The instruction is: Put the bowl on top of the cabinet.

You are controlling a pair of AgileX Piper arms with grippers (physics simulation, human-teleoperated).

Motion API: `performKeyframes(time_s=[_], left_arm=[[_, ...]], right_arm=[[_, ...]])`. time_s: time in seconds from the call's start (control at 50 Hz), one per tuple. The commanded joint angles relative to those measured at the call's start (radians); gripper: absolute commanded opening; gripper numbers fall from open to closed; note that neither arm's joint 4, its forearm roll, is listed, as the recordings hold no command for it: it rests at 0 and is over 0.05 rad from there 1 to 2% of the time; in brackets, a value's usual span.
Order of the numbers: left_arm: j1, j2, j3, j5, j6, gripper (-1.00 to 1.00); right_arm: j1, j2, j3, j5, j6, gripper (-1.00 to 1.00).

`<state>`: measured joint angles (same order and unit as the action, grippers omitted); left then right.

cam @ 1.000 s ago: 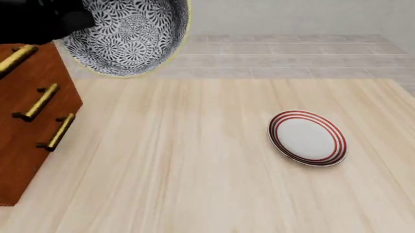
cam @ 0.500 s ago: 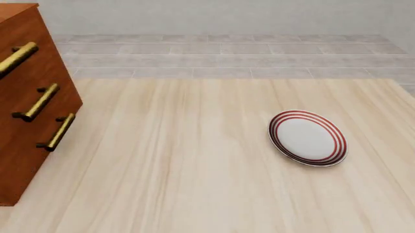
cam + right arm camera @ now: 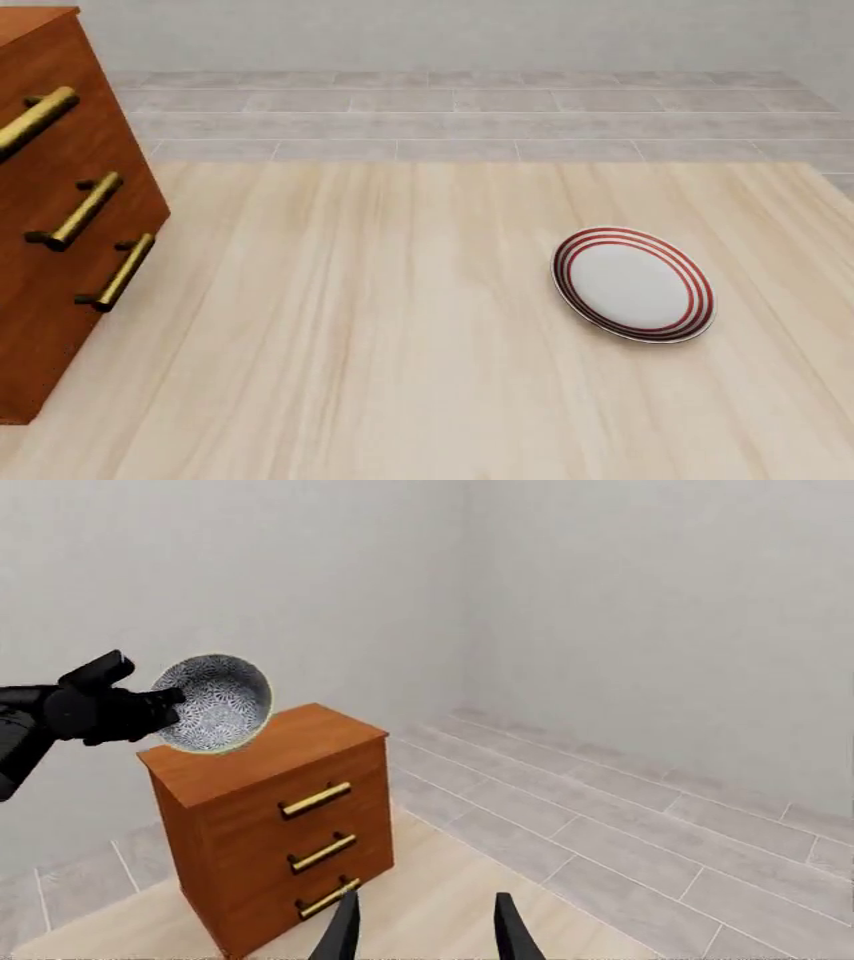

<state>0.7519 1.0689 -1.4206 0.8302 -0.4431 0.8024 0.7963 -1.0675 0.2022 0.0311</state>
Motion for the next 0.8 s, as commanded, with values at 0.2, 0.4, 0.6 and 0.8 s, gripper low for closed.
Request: performKeyframes(time_s=[0.2,0.4,0.6,0.8], left_arm=[[0.066,0.104,0.171,-0.198,0.041,-1.0],[0.042,0.114,0.204,-0.252,-0.021,1.0],[0.052,0.106,0.032,-0.149,-0.042,1.0],[0.021,0.088,-0.215,0.003,-0.101,1.0]], right_arm=[[-0.005,0.004,0.01,-0.005,-0.003,1.0],[0.004,0.004,0.011,-0.011,-0.006,1.0],[0.009,0.0,0.006,-0.005,-0.008,1.0],[0.012,-0.016,-0.007,0.008,-0.013,1.0]])
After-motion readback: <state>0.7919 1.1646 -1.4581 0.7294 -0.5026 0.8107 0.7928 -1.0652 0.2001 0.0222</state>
